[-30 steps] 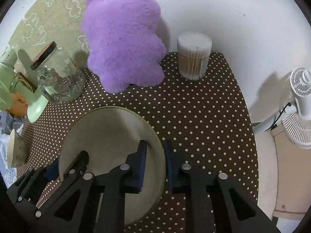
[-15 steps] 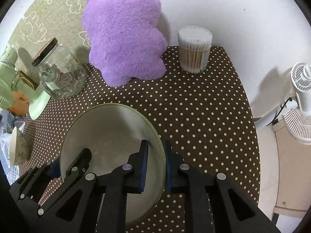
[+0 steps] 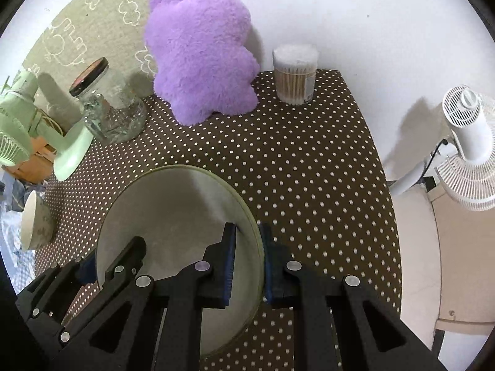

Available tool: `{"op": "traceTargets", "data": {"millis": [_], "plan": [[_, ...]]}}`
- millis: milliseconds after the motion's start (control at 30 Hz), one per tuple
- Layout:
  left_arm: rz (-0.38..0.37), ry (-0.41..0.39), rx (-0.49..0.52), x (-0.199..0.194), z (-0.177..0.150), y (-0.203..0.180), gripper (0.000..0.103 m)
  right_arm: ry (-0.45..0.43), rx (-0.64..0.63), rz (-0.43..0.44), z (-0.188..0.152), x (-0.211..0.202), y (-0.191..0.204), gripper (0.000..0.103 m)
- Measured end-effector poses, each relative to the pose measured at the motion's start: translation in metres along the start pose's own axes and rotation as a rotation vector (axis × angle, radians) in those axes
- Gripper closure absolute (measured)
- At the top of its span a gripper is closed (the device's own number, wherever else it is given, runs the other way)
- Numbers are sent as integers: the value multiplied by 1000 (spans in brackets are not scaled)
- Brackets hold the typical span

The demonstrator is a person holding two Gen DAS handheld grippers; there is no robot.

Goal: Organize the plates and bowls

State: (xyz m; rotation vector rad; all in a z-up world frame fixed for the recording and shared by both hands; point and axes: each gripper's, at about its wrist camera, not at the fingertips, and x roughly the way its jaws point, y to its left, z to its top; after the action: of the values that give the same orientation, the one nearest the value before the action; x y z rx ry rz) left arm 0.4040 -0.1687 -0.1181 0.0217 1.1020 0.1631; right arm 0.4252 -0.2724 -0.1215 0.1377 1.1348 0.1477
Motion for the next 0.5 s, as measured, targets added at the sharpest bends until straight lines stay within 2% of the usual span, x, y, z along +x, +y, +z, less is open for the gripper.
{"op": "traceTargets", "data": {"millis": [500], "plan": [[-46, -62, 25, -65, -19, 8, 83, -66, 24, -33, -24, -77, 7, 84]]}}
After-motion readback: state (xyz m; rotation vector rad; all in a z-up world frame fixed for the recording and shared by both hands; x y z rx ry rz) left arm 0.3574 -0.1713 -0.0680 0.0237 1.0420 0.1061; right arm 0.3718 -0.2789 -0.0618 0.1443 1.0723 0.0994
